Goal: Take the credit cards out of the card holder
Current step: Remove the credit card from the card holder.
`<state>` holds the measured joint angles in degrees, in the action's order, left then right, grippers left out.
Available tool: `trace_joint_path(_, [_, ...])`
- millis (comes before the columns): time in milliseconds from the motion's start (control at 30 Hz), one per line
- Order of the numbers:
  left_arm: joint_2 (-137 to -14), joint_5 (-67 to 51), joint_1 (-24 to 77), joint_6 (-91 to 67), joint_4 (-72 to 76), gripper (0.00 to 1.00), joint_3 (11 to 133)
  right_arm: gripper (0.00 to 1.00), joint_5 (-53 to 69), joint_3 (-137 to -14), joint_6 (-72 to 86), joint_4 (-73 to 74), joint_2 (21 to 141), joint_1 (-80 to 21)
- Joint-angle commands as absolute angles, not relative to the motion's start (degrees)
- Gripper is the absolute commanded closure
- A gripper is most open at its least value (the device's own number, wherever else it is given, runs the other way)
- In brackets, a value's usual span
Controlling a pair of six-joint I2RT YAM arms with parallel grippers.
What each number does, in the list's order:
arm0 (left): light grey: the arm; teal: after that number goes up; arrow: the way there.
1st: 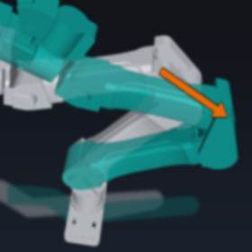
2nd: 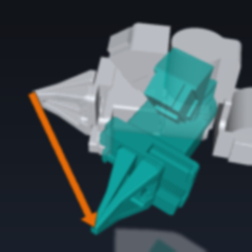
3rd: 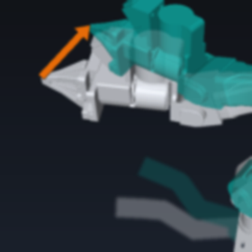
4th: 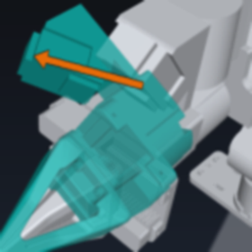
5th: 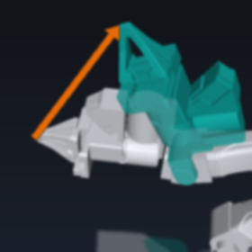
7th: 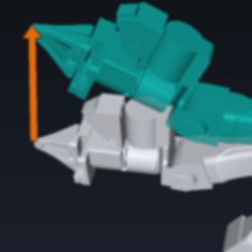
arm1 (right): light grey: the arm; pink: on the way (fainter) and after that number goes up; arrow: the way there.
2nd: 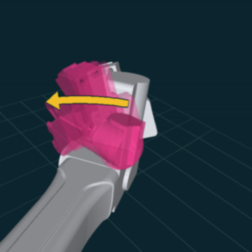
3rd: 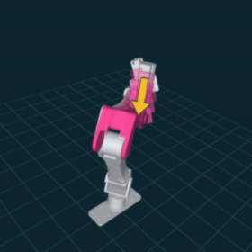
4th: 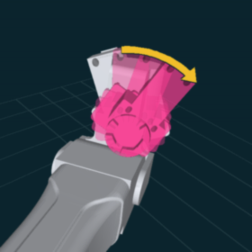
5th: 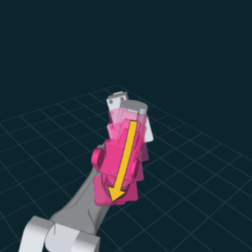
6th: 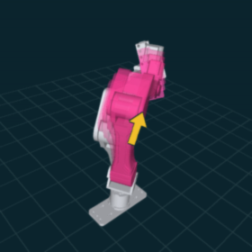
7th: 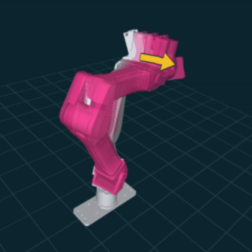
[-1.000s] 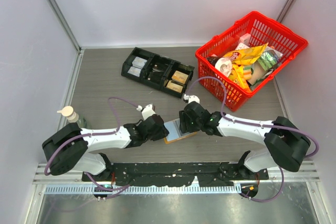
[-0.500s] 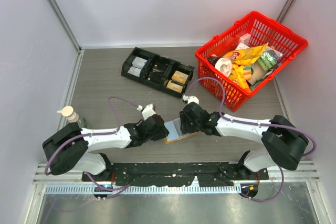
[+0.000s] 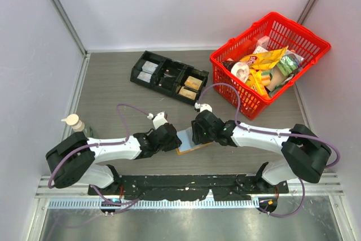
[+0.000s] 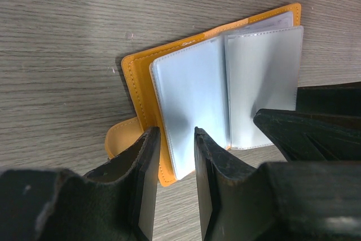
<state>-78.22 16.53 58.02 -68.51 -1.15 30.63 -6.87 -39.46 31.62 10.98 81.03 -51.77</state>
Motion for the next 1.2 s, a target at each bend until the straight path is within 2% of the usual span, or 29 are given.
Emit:
trace_joint_path(0, [-79.8,16.26,58.8,-68.03,-3.52,0.66,30.85,0.47,-6.5,-43.06,31.73,10.9,78.75,-52.73])
trace_joint_path(167, [-80.07,16.26,58.71,-67.85,-3.34,0.66,31.02,0.41,-6.59,-44.82,31.38,11.95,78.05,-53.7])
trace_joint_path(433, [-79.11,16.96,58.8,-68.2,-3.25,0.66,30.59,0.39,-6.41,-44.91,31.38,11.78,78.49,-54.23])
trace_joint_path(500, [-78.05,17.75,58.88,-68.55,-3.34,0.64,30.15,0.34,-7.29,-44.82,31.29,12.04,78.14,-54.23])
trace_joint_path(667, [-74.1,19.86,58.8,-69.7,-3.34,0.56,28.48,0.24,-8.7,-45.26,30.33,12.57,76.73,-54.23])
trace_joint_path(1000, [-63.65,24.6,58.89,-71.72,-7.11,0.33,26.72,0.2,-8.44,-45.53,28.65,12.04,73.92,-54.23])
trace_joint_path(1167, [-59.77,26.98,58.8,-71.28,-8.79,0.31,26.02,0.22,-6.24,-43.68,28.56,8.36,74.79,-54.14])
